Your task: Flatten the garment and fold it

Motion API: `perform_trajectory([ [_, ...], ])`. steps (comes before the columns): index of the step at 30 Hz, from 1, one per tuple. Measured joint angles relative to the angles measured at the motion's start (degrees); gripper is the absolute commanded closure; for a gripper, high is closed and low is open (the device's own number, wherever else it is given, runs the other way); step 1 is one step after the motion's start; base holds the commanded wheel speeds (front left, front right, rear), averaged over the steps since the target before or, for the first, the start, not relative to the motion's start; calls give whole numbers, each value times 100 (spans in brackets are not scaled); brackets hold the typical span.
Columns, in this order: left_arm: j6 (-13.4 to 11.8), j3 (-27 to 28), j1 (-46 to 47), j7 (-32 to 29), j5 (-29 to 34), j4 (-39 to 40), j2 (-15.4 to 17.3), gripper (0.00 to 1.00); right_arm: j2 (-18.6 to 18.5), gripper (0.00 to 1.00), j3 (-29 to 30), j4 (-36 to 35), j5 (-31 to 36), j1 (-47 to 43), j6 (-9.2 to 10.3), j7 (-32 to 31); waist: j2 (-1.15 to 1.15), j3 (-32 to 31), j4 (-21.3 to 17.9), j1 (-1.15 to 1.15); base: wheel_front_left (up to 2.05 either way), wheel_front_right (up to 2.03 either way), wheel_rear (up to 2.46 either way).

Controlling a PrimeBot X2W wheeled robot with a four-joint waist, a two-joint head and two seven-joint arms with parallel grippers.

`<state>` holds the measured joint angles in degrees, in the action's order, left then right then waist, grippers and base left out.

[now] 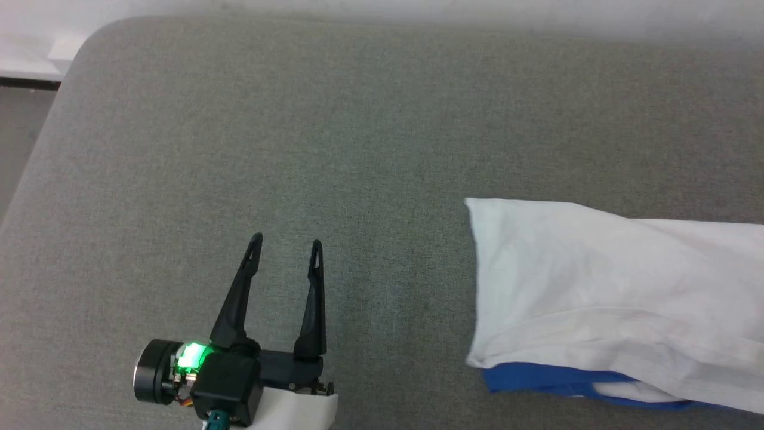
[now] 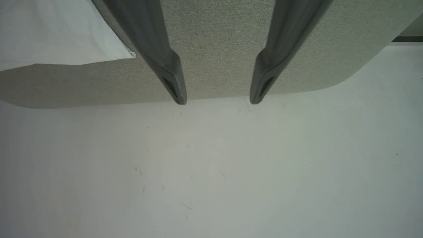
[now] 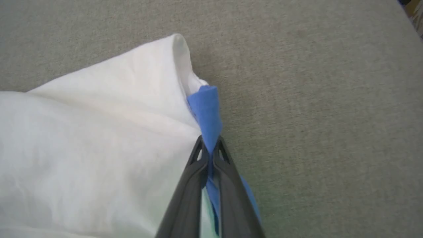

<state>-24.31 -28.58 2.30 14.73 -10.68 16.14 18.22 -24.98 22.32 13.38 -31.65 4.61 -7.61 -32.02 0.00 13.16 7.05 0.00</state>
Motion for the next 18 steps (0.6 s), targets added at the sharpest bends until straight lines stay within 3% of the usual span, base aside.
perform_trajectory([
  [3, 59, 32, -44, 0, -38, -62, 5, 0, -48, 100, 176, 65, 91, -3, 0, 32, 0, -110, -33, 0, 0, 0, 0],
  [7, 114, 32, -128, 0, -40, -188, 59, 0, 103, 100, -77, -181, 18, -15, 3, -71, 0, -240, -87, 0, 0, 0, 0],
  [18, 208, 32, -226, 0, -100, -341, 160, 0, 906, 100, -1622, -2272, -799, -326, 8, -1049, 0, -517, -243, -1, 0, 0, 0],
])
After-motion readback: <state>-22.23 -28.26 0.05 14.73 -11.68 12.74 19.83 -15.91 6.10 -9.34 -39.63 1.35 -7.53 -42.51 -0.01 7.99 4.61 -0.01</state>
